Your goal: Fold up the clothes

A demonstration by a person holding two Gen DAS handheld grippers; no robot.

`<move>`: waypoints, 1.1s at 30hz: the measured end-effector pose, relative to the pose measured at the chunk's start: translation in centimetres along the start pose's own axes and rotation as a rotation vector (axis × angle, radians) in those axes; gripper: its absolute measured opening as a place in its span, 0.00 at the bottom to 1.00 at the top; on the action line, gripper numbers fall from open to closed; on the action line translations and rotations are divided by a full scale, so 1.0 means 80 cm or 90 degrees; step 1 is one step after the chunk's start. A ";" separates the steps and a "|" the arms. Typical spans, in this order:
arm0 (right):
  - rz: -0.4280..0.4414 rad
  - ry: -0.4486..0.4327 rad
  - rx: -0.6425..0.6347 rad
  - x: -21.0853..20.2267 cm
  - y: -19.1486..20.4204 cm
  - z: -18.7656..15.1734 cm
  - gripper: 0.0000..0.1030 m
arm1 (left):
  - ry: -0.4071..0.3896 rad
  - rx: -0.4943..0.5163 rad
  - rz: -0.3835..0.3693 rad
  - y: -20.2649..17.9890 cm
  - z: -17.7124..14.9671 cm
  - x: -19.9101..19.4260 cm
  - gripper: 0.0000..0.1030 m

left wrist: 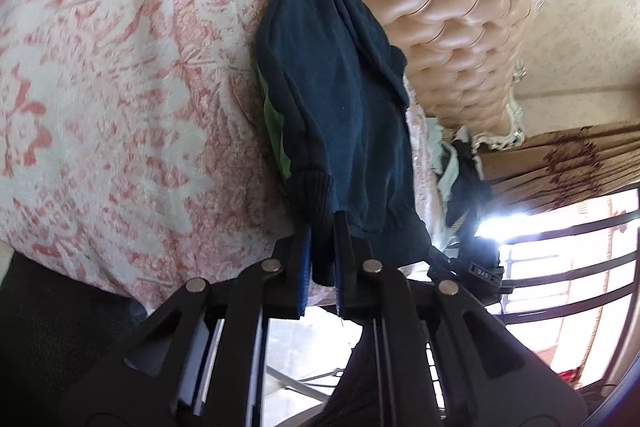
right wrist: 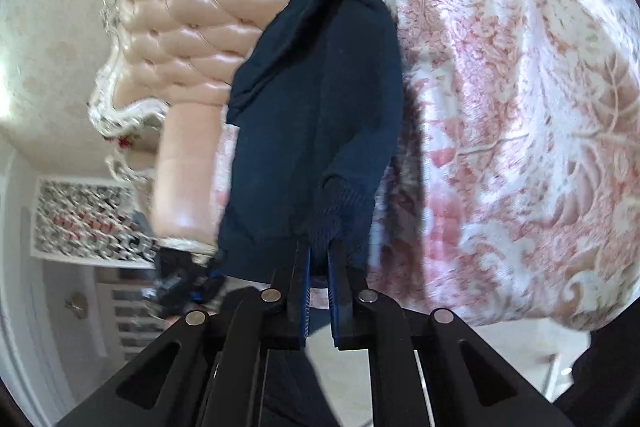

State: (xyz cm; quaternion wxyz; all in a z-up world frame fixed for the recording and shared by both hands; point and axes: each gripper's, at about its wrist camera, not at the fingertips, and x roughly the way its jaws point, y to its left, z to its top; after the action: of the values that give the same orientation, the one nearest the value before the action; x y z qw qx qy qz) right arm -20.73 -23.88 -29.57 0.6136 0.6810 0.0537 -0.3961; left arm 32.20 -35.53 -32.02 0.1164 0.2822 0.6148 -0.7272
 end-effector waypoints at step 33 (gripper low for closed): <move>0.237 -0.076 0.262 0.034 0.007 0.353 0.06 | -0.022 -0.132 -0.058 -0.076 0.384 0.122 0.10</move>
State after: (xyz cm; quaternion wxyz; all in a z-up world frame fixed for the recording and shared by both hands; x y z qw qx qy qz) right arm -31.91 -49.93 -28.93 0.5267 0.7650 -0.1901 -0.3182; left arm 12.93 -61.93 -29.76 0.1224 0.2278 0.6968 -0.6690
